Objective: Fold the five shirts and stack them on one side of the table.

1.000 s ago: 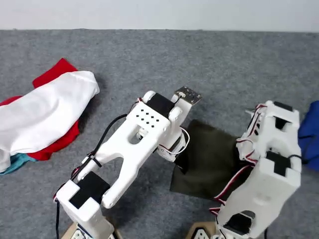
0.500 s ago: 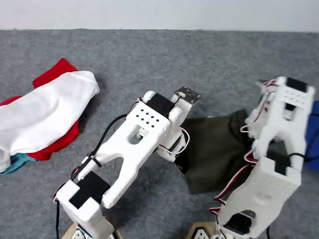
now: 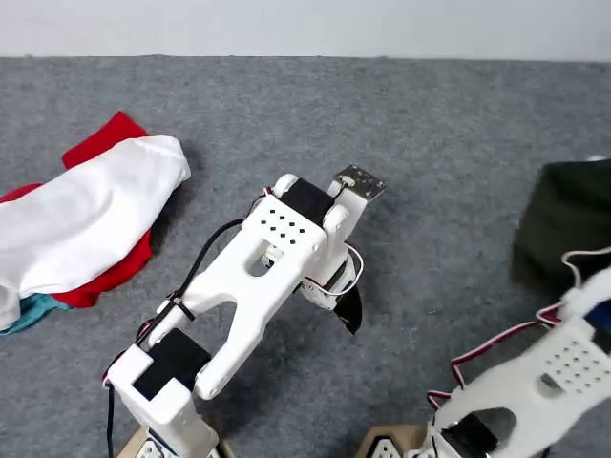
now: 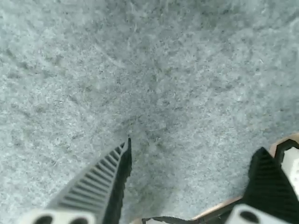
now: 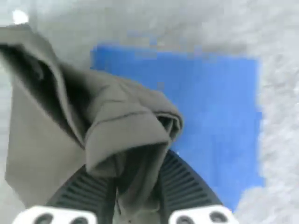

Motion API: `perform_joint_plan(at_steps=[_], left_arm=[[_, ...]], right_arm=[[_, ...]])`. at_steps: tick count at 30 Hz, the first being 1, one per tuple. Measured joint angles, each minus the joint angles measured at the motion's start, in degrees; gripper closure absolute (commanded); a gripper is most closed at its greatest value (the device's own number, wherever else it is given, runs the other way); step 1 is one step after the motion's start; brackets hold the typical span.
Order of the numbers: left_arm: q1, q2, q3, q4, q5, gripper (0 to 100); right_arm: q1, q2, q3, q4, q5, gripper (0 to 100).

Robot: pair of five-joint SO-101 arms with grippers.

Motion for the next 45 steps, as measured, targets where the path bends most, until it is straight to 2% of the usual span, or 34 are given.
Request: perform_joint_plan(at_steps=[12,20,25,27,33,39,42,45], left_arm=[[0.0,0.0,0.0,0.0,0.4,62],[0.0,0.0,0.0,0.0,0.4,62],[0.0,0.0,0.0,0.0,0.4,62],[0.0,0.0,0.0,0.0,0.4,62],[0.0,0.0,0.0,0.0,0.4,62],[0.0,0.0,0.0,0.0,0.4,62],[-1.4,0.0,-1.1,0.0,0.4,62],[-6.9,0.0,-6.2,0.0,0.4,62]], right_arm=[[9.3,17.2,-24.2,-1.8,6.6,99.0],[13.5,19.5,-30.2,2.9,7.3,98.3],[12.9,23.3,-30.3,4.7,13.4,81.2],[12.7,24.3,-30.5,4.7,14.6,78.1],[13.5,24.6,-37.1,4.7,15.0,78.5],[12.1,23.5,-44.0,5.4,11.3,78.4],[8.4,21.5,-44.1,11.3,9.8,78.4],[2.5,19.6,-44.1,21.4,7.8,78.6]])
